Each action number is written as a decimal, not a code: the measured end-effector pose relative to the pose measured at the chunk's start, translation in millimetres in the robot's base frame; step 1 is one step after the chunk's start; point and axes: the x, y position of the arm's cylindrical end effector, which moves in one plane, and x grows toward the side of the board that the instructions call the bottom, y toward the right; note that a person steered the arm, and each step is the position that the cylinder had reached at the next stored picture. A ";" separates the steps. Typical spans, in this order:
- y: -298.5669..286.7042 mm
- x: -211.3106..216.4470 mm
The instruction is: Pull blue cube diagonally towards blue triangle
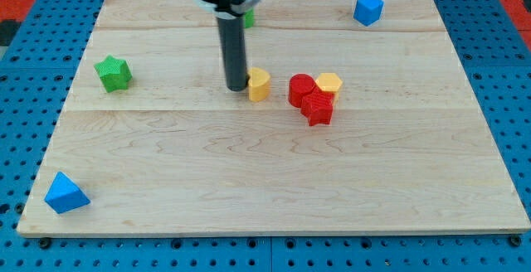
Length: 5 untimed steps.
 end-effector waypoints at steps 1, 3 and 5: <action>42.4 0.5; 33.7 -31.9; 183.7 -88.7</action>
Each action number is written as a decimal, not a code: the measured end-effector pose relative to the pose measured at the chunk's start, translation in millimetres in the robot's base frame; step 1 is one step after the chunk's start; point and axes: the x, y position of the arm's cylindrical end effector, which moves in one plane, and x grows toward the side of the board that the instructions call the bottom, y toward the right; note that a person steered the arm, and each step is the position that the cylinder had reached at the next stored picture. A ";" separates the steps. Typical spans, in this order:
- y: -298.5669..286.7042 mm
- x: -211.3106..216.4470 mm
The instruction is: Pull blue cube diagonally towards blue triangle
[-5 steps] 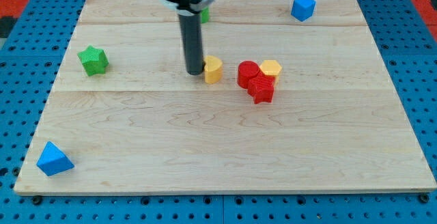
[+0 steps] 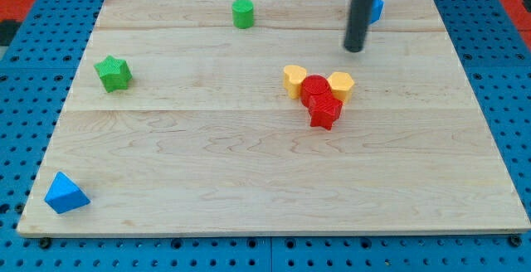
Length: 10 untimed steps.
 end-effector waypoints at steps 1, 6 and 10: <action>18.7 -0.8; 98.0 -102.3; -15.9 -87.1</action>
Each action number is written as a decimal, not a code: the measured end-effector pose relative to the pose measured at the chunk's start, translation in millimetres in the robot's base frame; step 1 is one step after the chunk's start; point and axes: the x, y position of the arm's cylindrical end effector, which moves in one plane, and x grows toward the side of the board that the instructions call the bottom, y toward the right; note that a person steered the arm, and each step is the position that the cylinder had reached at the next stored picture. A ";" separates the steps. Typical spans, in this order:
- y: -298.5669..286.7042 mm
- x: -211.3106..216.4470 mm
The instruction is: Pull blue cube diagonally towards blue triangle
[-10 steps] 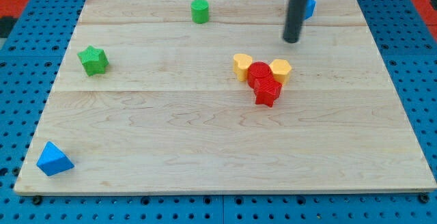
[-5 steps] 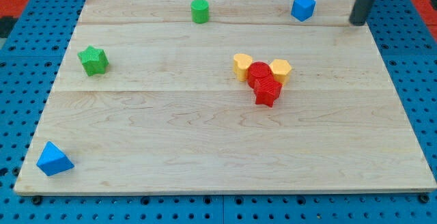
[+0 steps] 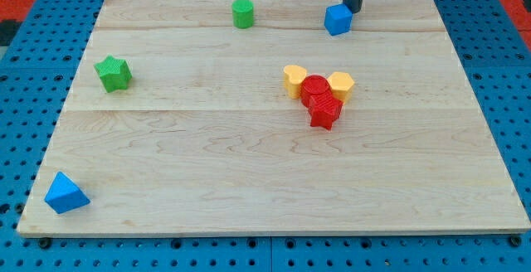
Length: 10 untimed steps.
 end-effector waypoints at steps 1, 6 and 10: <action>0.0 0.0; -51.6 86.3; -10.6 -0.6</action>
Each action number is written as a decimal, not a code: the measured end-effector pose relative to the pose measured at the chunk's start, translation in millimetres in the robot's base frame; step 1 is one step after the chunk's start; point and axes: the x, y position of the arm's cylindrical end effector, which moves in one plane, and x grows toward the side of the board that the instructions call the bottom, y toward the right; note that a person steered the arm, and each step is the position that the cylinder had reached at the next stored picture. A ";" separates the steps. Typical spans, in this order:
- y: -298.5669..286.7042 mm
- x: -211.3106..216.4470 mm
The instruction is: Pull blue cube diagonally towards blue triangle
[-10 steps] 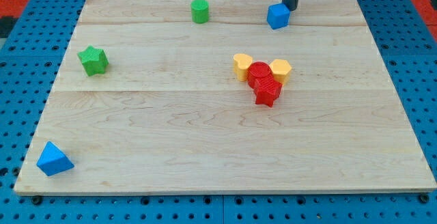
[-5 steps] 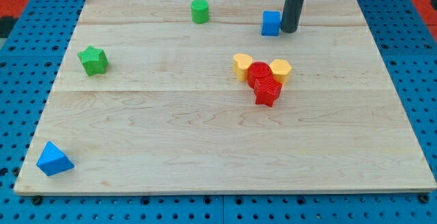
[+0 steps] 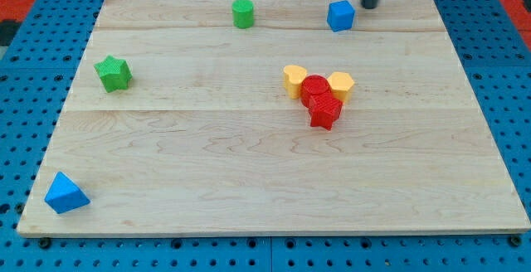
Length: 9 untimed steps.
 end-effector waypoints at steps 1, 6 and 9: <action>-53.8 65.7; -253.2 213.7; -250.4 259.6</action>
